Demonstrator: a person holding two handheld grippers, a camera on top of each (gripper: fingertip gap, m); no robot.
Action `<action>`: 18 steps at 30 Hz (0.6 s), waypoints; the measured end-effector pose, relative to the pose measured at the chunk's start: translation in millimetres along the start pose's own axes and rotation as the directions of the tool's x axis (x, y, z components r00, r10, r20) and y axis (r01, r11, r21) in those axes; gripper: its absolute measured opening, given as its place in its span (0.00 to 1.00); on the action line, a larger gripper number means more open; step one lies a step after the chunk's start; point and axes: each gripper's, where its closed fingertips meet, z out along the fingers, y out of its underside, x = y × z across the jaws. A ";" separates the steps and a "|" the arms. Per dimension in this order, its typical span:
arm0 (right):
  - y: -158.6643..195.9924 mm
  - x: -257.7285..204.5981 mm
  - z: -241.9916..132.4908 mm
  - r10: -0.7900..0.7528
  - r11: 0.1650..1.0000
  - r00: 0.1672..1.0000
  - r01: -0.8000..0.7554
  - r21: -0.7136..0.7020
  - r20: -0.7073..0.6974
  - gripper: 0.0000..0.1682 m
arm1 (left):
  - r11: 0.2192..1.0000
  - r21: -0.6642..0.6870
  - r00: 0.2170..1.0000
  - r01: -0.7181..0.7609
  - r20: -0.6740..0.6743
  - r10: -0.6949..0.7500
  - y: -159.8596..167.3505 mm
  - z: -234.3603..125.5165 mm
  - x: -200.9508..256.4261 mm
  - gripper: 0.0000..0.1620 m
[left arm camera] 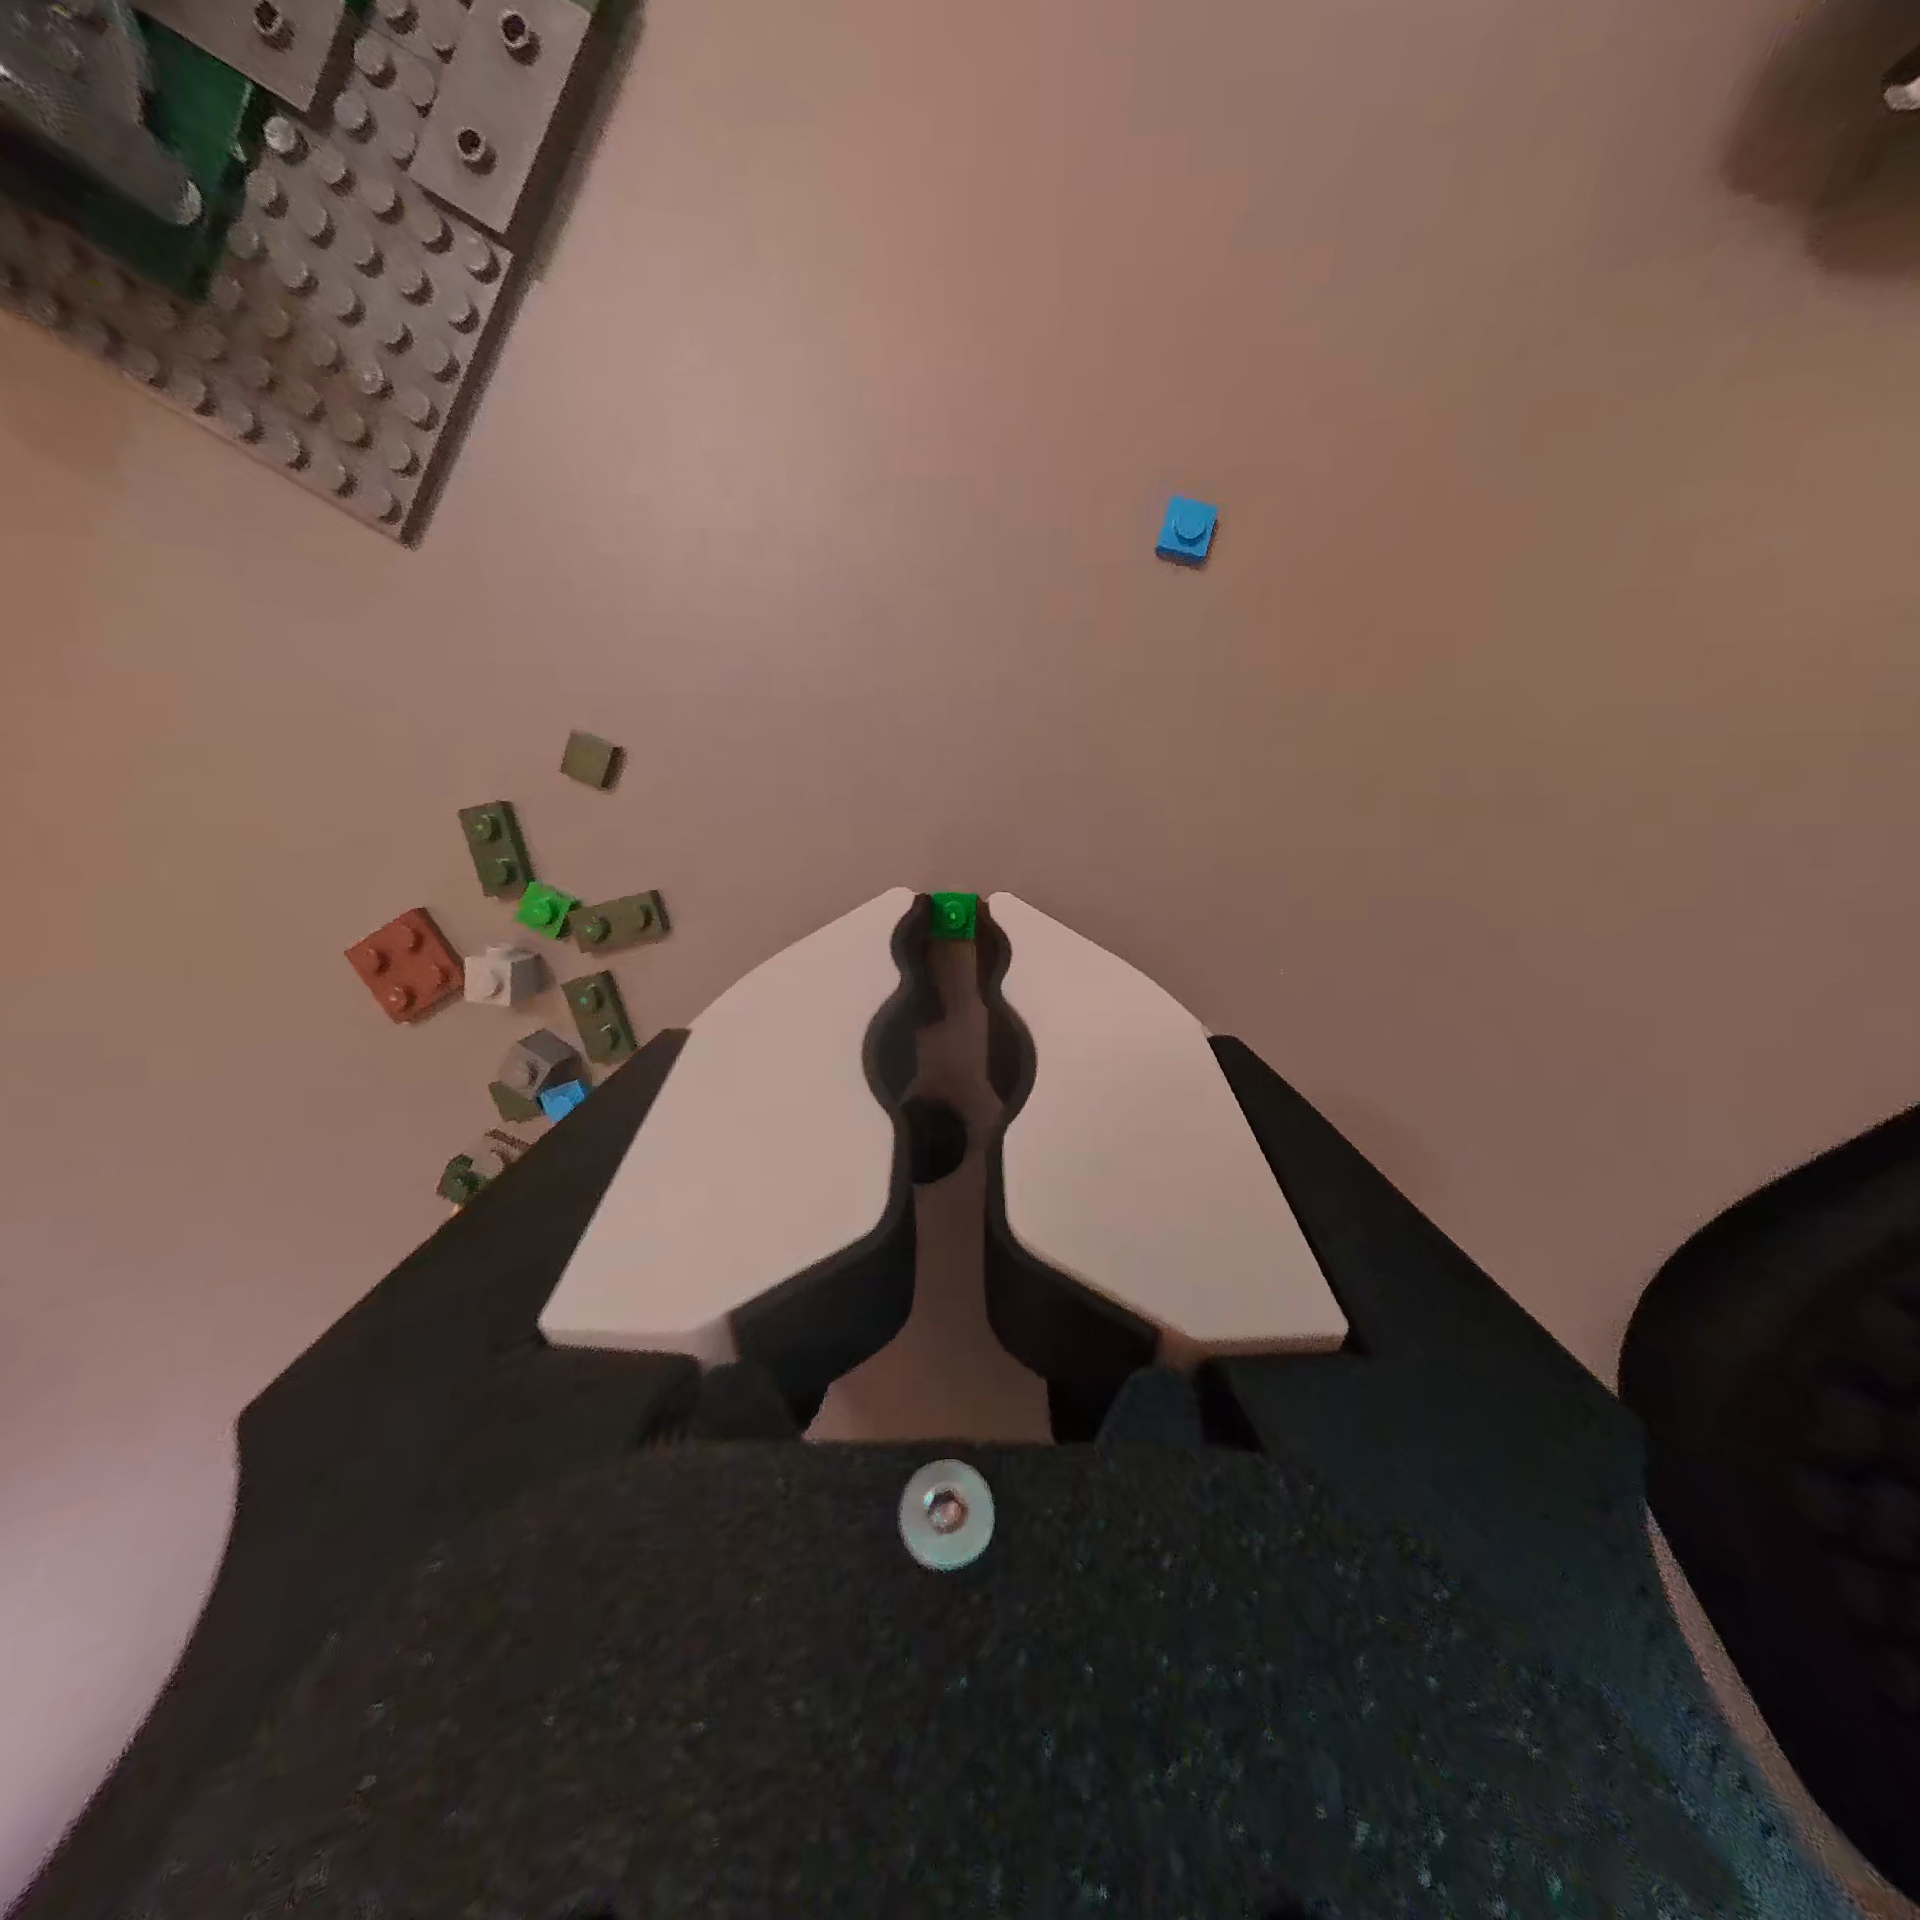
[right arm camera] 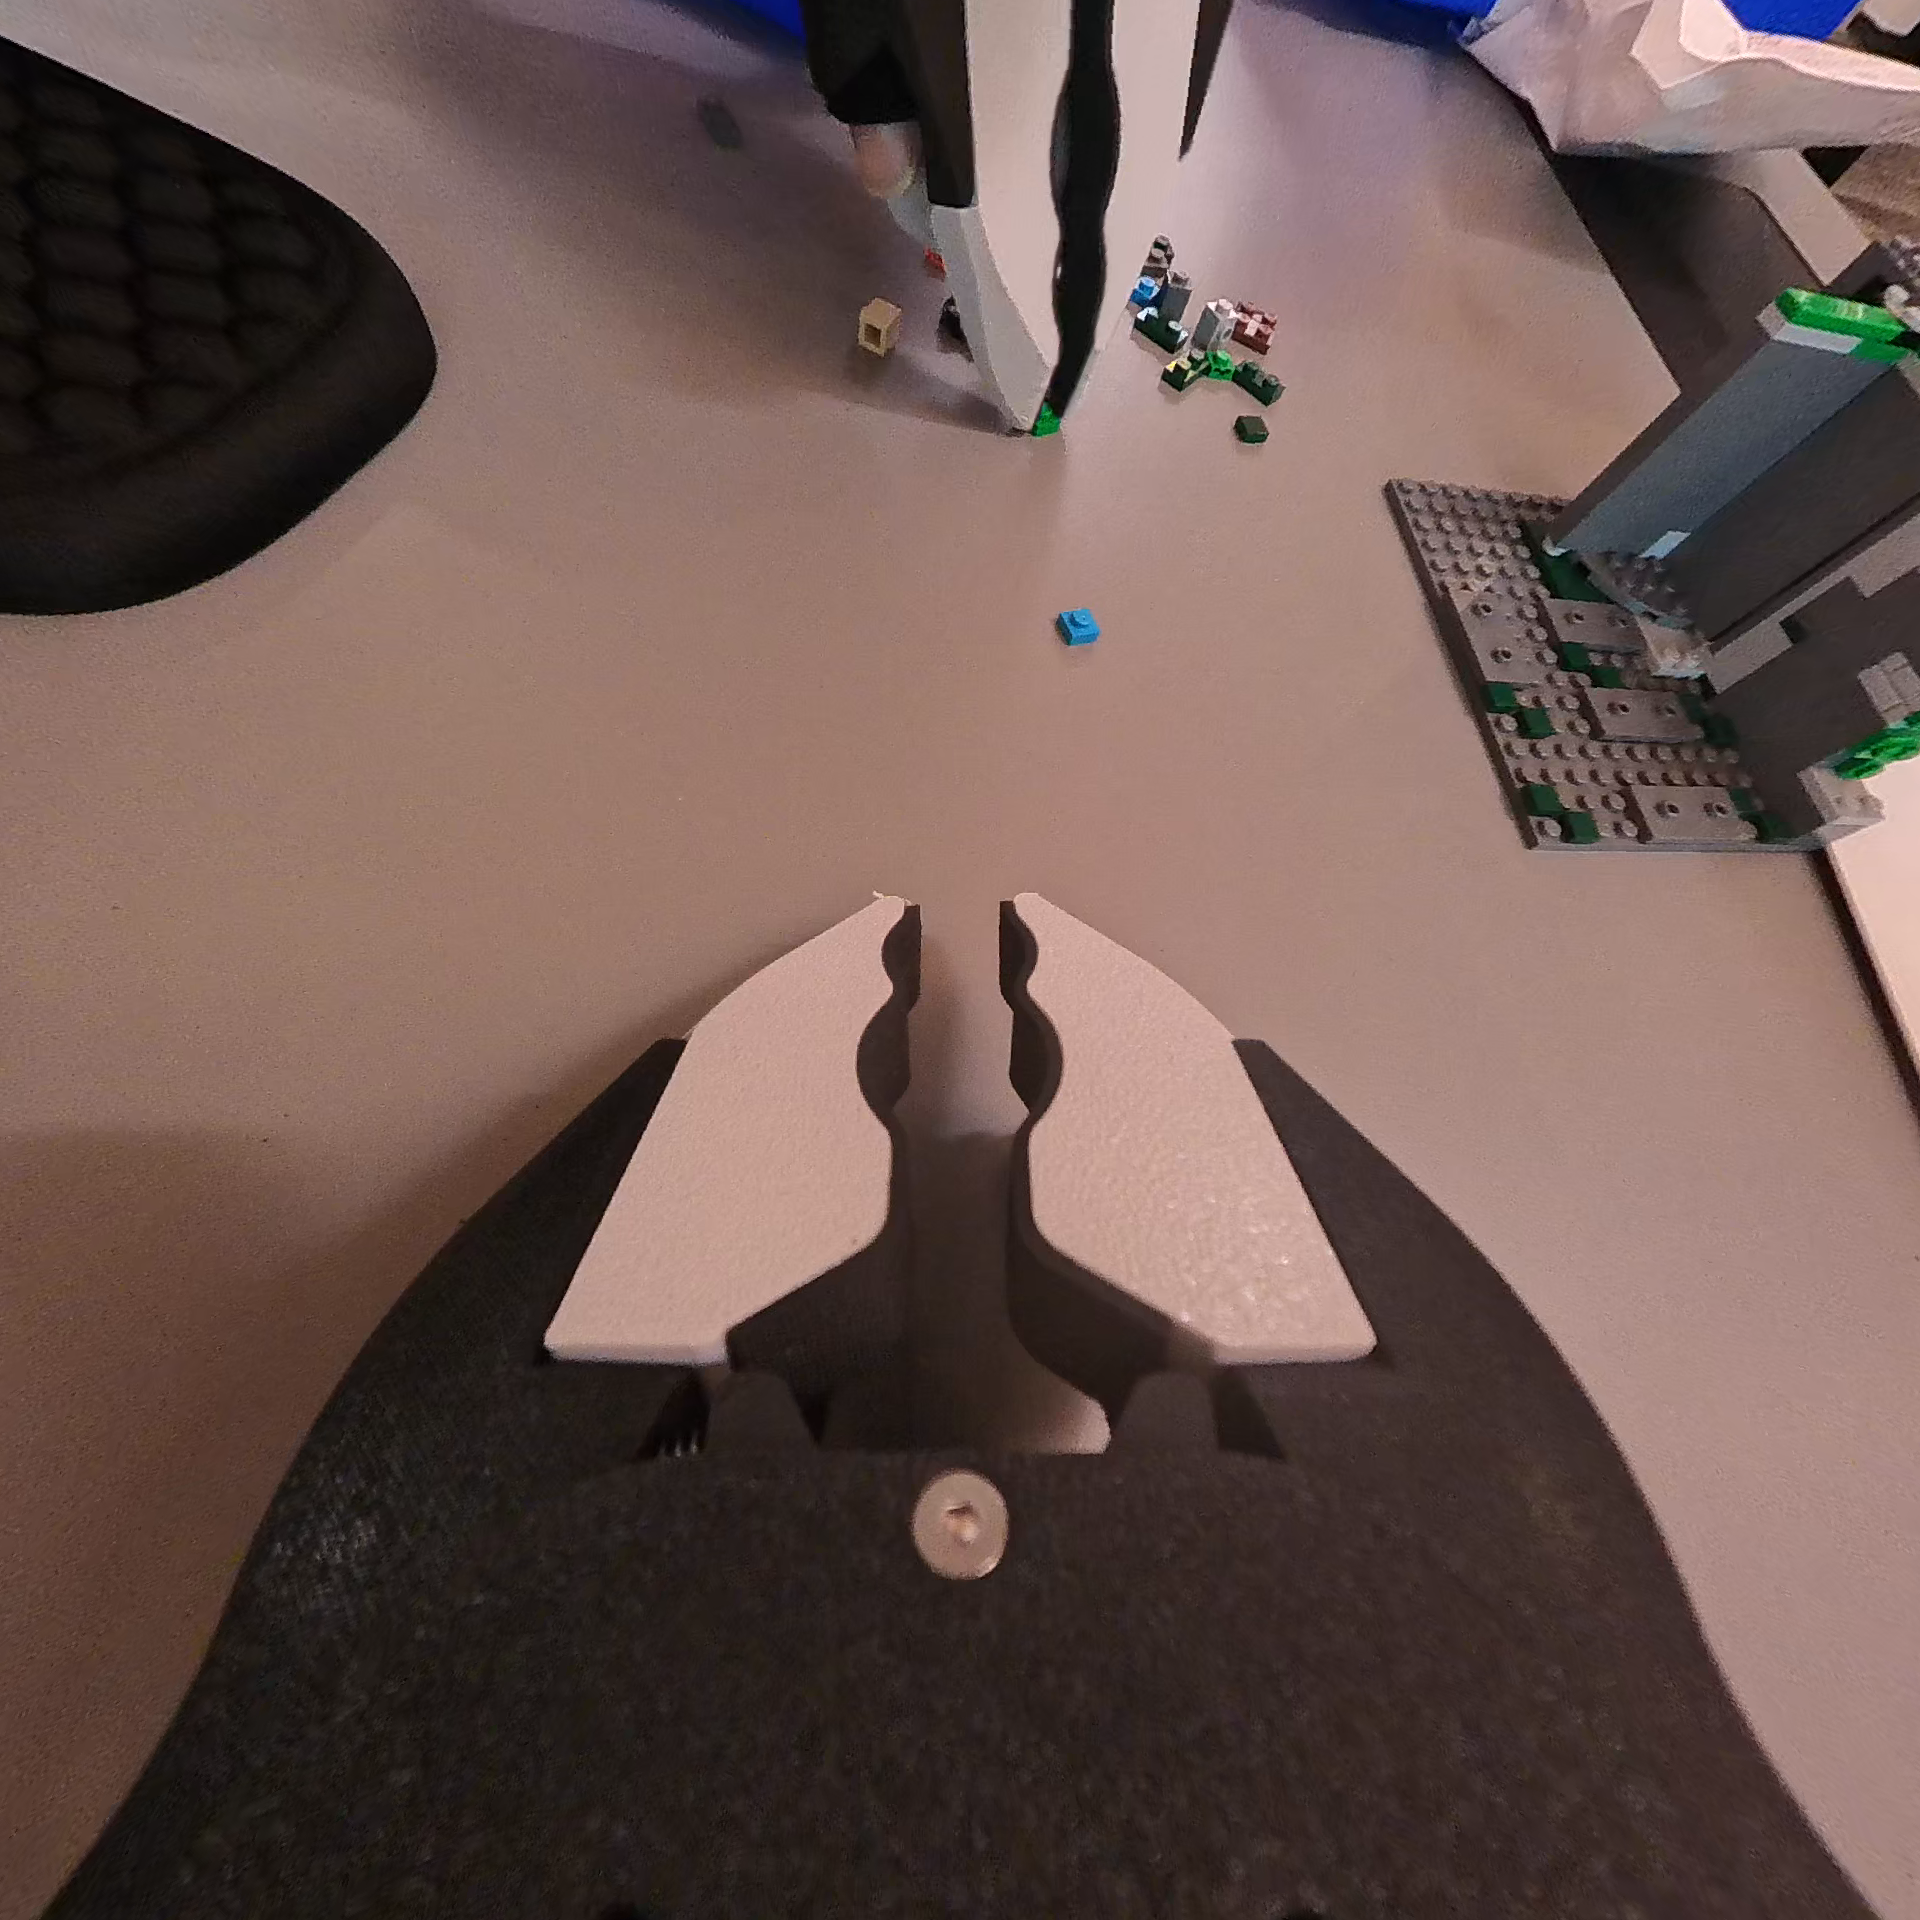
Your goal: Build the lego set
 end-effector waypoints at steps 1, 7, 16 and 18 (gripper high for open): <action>0.0 0.0 -0.1 0.000 1.000 1.000 0.000 0.000 0.000 0.09 | 1.000 -0.005 1.000 0.002 -0.007 -0.002 -0.2 0.1 0.0 0.05; 0.2 0.7 -0.2 0.003 1.000 1.000 -0.003 0.001 0.000 0.09 | 0.997 0.023 0.997 -0.076 -0.019 0.076 -20.9 1.3 14.6 0.05; -0.4 -0.9 -4.4 -0.002 1.000 1.000 0.002 0.008 0.021 0.08 | 0.964 0.027 0.961 -0.265 -0.070 0.266 -90.3 23.0 46.3 0.05; -2.1 -2.3 -6.1 -0.009 1.000 1.000 0.008 0.019 0.029 0.08 | 0.956 0.019 0.952 -0.294 -0.088 0.295 -102.8 29.9 51.4 0.05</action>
